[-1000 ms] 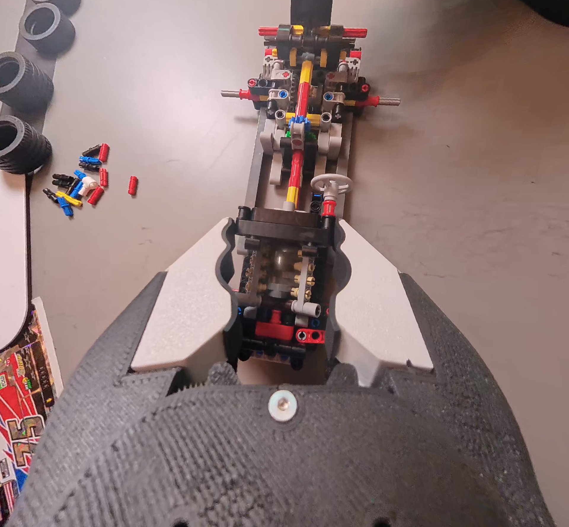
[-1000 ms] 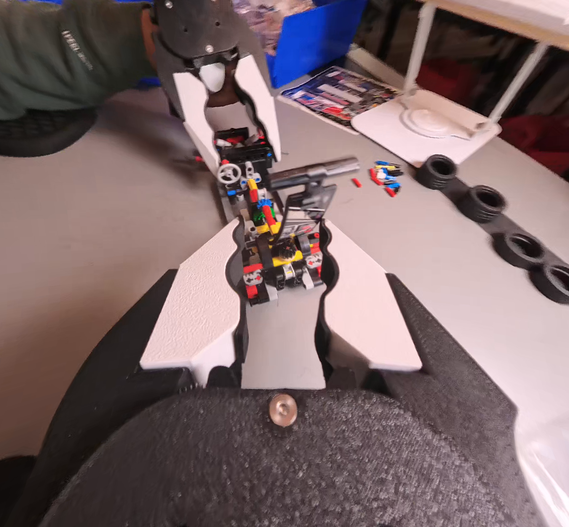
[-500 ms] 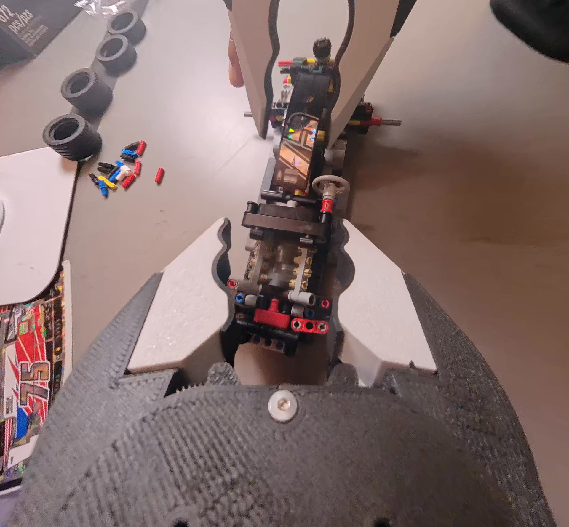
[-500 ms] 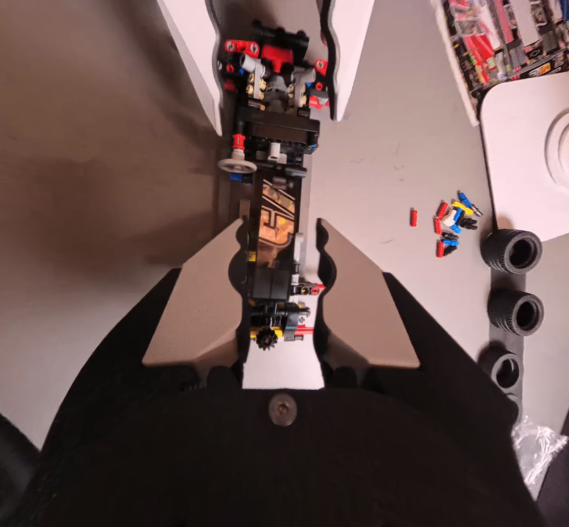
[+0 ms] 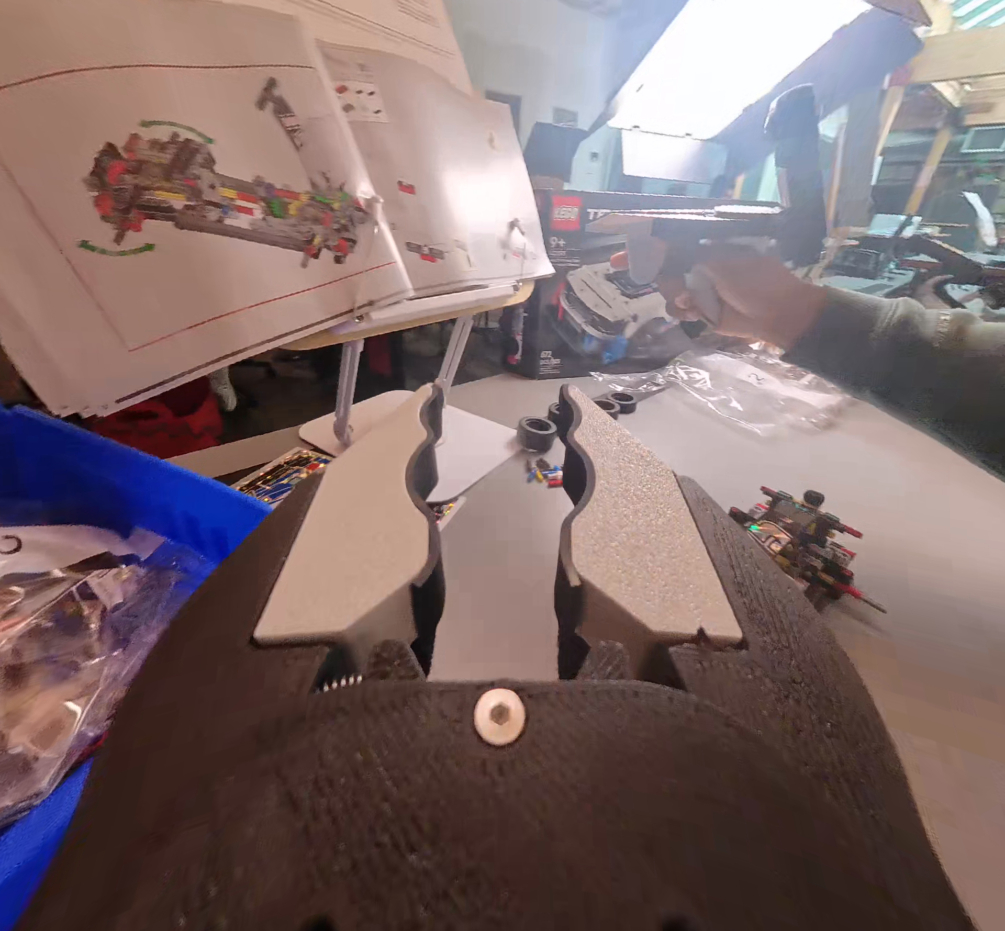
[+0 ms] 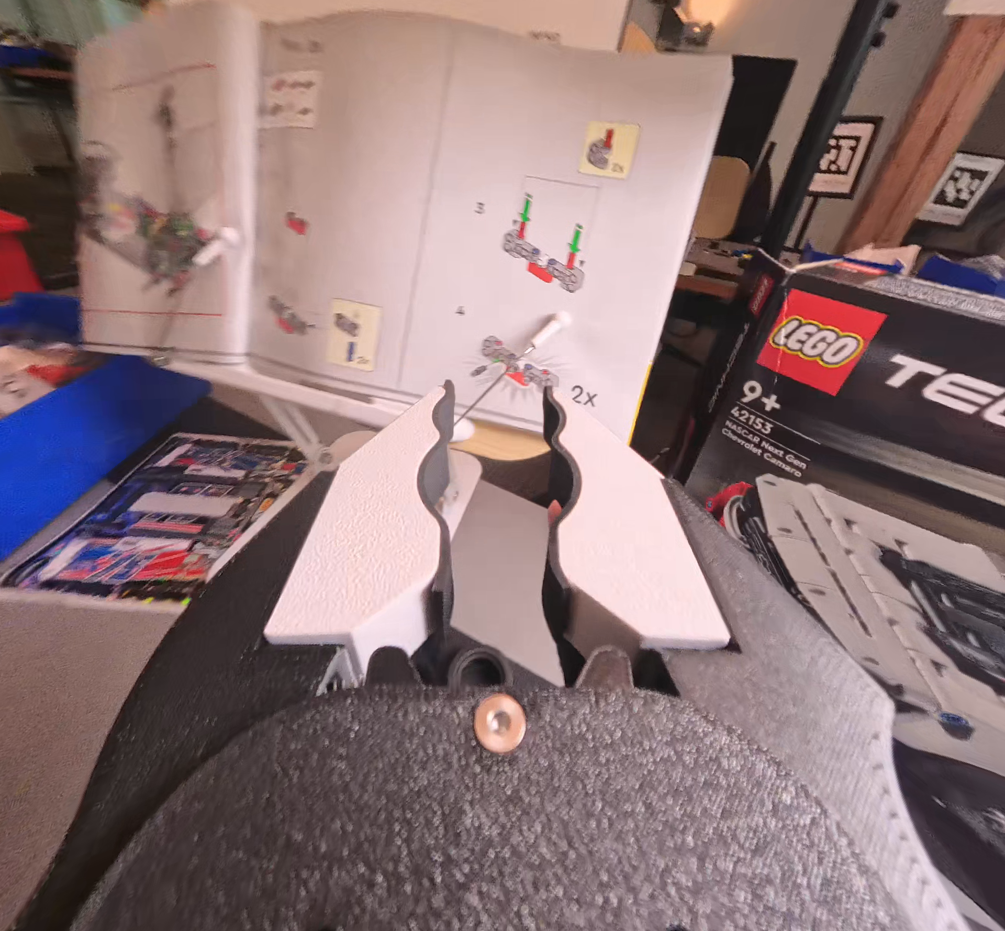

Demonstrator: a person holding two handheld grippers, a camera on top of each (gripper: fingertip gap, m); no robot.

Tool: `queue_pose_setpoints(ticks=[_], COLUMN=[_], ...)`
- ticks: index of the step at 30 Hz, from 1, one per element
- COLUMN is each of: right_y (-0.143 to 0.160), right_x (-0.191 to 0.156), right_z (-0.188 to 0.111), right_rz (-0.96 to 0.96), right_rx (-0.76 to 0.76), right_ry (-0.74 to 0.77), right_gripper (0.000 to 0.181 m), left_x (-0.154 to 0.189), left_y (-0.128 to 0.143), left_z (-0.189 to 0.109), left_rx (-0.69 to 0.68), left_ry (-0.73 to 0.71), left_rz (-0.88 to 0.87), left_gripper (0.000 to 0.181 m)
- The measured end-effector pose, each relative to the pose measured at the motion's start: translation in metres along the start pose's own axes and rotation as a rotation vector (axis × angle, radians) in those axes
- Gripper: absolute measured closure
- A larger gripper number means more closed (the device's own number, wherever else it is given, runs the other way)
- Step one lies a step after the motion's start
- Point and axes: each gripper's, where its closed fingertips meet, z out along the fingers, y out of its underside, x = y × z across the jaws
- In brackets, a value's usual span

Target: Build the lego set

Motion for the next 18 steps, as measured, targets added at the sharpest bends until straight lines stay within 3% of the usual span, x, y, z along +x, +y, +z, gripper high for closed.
queue_pose_setpoints(ticks=[5,8,11,13,16,18], right_y=[0.026,0.019,0.031,0.041,0.047,0.047], right_x=[0.019,0.042,0.042,0.037,0.019,0.023], right_z=[0.057,0.06,0.07,0.076,0.084,0.088], right_rz=[0.036,0.087,0.21,0.279,0.441,0.549], right_rx=[-0.06,0.05,0.041,0.023,0.029,0.062], right_ry=[0.135,0.246,0.091,-0.039,-0.266,-0.312], right_gripper=[0.128,0.113,0.081,0.074,0.075,0.098], left_x=[-0.016,-0.026,-0.037,-0.042,-0.046,-0.045], left_y=[0.014,0.017,0.018,0.017,0.015,0.013], left_z=[0.016,0.033,0.047,0.055,0.07,0.081], left_rx=[-0.057,-0.073,-0.075,-0.065,-0.047,-0.039], left_ry=[-0.086,-0.112,-0.134,-0.135,-0.128,-0.117], left_rz=[-0.016,-0.055,-0.063,-0.084,-0.107,-0.111], left_gripper=[0.144,0.144,0.143,0.144,0.144,0.144])
